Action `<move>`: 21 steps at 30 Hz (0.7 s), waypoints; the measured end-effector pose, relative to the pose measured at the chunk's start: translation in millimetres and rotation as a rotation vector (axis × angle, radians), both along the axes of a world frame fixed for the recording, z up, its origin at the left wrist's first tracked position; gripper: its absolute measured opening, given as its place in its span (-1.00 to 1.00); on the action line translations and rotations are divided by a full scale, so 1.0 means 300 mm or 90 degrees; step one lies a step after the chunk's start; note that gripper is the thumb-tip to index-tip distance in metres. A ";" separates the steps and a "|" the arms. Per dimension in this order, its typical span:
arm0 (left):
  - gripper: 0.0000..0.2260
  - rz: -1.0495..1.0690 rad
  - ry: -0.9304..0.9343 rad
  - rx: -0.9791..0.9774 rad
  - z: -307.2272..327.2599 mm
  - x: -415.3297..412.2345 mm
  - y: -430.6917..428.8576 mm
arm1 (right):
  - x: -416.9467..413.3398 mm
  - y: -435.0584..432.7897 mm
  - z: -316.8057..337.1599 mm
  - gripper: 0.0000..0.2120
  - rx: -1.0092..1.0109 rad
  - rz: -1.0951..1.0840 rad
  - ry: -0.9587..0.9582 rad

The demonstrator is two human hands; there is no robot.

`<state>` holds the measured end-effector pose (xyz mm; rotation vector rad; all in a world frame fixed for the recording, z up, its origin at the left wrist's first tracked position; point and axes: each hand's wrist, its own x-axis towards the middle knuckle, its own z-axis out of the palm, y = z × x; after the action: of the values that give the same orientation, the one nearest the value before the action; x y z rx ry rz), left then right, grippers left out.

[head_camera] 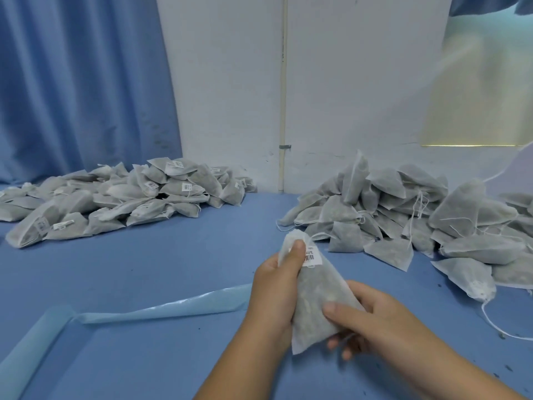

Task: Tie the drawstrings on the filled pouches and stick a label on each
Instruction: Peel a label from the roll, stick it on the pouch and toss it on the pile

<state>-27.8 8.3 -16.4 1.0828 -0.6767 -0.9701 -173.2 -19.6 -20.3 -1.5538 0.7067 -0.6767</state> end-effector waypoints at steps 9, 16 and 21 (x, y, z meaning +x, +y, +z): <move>-0.54 -0.074 0.309 -0.043 0.024 0.149 -0.001 | 0.214 -0.052 0.083 -0.95 0.002 -0.005 -0.028; -0.50 0.117 0.540 -0.137 -0.004 0.257 -0.010 | 0.405 -0.055 0.109 -0.94 0.135 0.042 -0.048; -0.57 0.211 0.533 -0.148 0.013 0.308 -0.015 | 0.705 -0.110 0.308 -0.84 0.182 0.103 -0.229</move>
<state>64.5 3.7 -12.4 0.4787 0.0812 -0.9201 38.2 -52.6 72.1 -1.1715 0.3831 -0.6780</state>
